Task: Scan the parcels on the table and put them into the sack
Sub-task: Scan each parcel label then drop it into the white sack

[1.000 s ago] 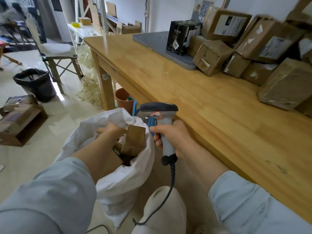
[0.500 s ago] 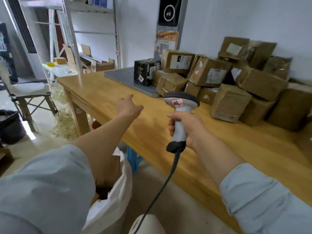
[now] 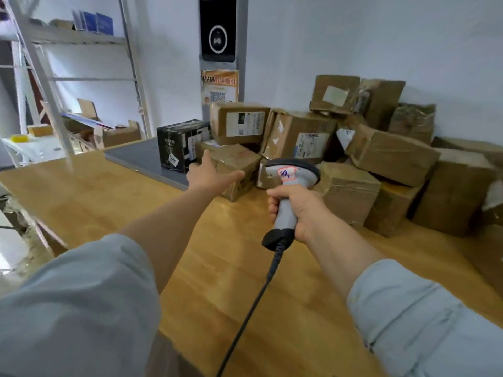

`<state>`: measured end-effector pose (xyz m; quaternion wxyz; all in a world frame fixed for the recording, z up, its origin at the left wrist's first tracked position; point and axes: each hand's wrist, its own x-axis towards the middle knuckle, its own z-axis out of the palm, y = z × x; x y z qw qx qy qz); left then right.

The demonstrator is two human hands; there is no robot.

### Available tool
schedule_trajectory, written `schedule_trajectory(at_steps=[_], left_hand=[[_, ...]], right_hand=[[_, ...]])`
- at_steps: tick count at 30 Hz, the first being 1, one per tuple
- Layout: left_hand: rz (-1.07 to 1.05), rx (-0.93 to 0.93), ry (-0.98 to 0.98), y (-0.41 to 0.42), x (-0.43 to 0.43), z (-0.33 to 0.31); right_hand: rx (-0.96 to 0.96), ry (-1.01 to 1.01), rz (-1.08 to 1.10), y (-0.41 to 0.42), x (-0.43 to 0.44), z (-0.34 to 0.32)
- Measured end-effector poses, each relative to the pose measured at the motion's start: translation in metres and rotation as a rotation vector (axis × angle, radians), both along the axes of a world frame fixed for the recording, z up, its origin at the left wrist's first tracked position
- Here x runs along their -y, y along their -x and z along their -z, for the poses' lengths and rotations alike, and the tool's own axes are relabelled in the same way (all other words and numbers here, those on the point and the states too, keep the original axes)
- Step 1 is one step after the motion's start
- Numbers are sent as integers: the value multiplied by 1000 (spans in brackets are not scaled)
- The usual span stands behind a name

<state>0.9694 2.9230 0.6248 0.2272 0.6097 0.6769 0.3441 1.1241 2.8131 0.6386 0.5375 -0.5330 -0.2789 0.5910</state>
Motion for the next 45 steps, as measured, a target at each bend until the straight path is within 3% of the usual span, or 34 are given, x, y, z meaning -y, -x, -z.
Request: schedule_trajectory(at_steps=[10,19,22,28,32,40,43,45], left_hand=[[-35,-142,9,-26,-86,20],[-55,-158,-32,-17,-57,25],[-55,-37,5,-4,-31,23],[7,429,159,29,43,19],[52,542,289,47,92,10],[153,458,567,68,174,-3],[54,305,411,66,183,-3],[96,248,282,58,185,-5]], right_hand=[[-34,50,-49,-25,-51,23],[-30,87,-7,-27,-34,31],[-11,90,-5,-25,-15,31],[-29,84,0,-16,38,27],[-50,61,-2,-7,73,28],[6,32,78,5,134,39],[-10,42,76,7,147,40],[-12,40,66,9,154,39]])
